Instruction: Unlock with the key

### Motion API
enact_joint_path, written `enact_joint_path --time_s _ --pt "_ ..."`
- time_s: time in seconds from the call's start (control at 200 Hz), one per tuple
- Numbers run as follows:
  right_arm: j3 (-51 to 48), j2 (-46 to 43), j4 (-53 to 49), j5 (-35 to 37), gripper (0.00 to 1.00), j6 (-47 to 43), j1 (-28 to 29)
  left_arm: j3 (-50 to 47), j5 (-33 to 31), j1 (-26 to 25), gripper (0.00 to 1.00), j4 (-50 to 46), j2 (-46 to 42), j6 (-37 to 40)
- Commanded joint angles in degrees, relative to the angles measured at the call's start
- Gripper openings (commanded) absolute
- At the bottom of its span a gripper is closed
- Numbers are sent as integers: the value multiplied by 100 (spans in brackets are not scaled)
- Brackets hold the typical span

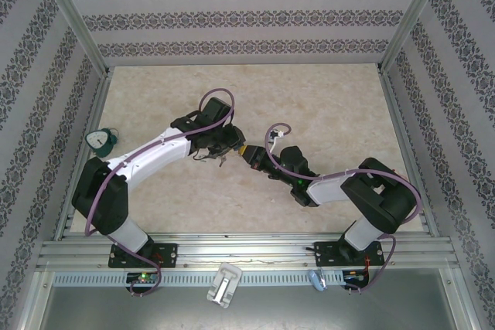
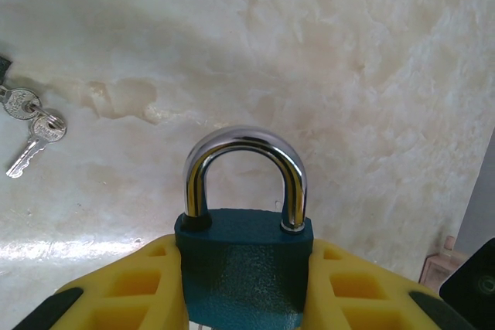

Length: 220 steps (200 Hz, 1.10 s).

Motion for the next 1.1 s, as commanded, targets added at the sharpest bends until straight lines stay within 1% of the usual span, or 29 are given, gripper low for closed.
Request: enact_joint_path --time_s 0.0,0.195,0.355,0.49,0.53,0.685,0.924,1.094 --pt "94 110 296 -116 8 46 -27 -111 206 -35 18 463 -310 -139" --pt "13 146 622 -168 0 217 -92 -556 337 43 17 1170 -570 -317" --pt "31 146 784 -261 0 333 -132 -870 367 71 17 1647 -812 -307" --pt "50 220 1038 -335 0 510 -156 -1263 404 122 16 2295 -1088 -413" --pt "50 241 1121 -348 0 570 -161 -1362 405 140 14 2458 -1175 -430" --pt "67 300 1335 -406 0 714 -178 -1620 423 215 14 2851 -1453 -451" --pt "111 458 1684 -490 0 949 -179 -1998 675 289 13 3745 -1707 -579" --pt "124 454 1684 -528 0 935 -177 -2112 767 315 13 3968 -1774 -633"
